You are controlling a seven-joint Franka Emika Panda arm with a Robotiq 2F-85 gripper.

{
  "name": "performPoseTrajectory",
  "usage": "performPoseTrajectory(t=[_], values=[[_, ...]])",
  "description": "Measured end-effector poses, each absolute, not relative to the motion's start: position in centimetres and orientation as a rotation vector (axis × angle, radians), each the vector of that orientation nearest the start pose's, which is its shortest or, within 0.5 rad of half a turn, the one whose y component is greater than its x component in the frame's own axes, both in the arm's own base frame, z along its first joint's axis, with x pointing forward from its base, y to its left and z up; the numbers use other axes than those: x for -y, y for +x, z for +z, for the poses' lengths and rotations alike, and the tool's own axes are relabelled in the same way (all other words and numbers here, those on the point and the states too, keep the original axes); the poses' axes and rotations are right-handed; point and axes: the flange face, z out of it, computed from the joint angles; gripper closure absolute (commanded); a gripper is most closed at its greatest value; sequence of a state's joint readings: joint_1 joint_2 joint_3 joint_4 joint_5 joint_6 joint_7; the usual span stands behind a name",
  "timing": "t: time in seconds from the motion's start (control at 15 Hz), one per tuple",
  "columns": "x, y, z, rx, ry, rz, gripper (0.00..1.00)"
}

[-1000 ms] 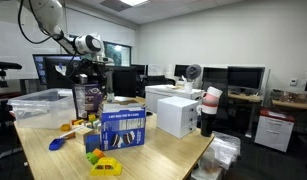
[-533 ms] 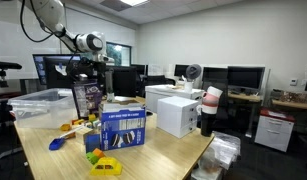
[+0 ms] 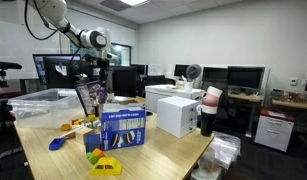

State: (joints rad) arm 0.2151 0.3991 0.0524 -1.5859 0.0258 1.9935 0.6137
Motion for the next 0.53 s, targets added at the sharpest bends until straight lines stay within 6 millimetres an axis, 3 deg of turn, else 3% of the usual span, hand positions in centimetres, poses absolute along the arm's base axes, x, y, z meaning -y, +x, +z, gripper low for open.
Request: performPoseTrajectory(t=[0.53], values=[[-17.7,65.8,42.3,-0.554,-3.032,-0.031,0.95]])
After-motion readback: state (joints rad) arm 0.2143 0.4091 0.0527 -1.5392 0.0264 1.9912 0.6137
